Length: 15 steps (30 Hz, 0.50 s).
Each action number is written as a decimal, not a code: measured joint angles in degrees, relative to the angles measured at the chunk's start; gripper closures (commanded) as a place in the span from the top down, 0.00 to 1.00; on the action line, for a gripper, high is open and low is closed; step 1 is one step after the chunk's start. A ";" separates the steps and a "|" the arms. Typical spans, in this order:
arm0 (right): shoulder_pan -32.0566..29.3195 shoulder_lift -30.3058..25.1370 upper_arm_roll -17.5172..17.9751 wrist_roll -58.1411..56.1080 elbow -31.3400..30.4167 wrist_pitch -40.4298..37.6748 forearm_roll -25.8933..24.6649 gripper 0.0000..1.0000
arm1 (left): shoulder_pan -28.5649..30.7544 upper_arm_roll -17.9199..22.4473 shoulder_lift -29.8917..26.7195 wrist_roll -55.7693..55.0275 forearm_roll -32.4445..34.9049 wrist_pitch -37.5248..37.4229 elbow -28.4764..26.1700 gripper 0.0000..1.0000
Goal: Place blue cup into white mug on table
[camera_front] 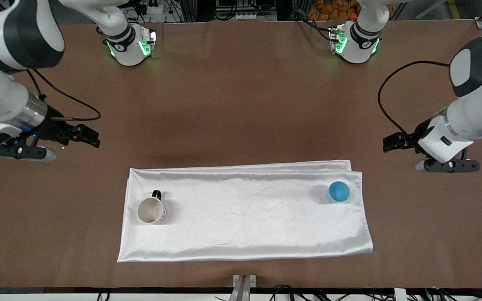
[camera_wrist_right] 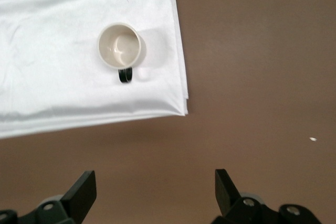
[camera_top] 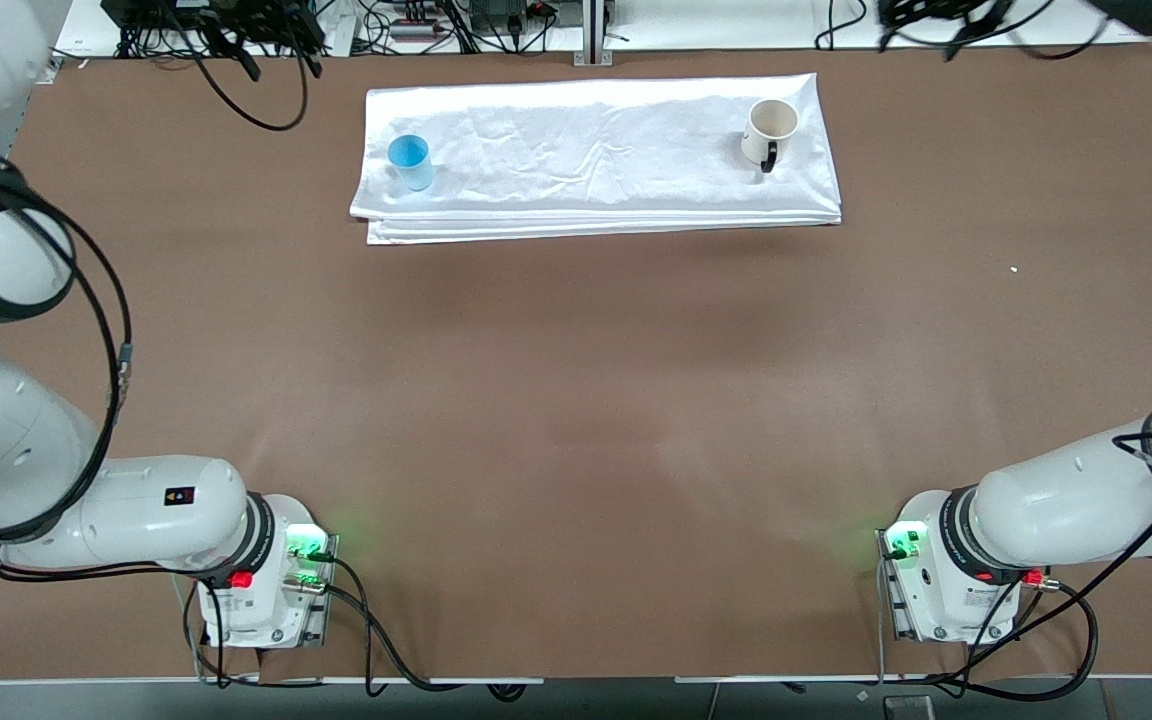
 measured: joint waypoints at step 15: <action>4.23 12.84 0.07 8.97 -0.13 15.53 -0.01 1.00 | -5.62 -0.10 10.19 -6.94 6.41 11.94 -0.19 1.00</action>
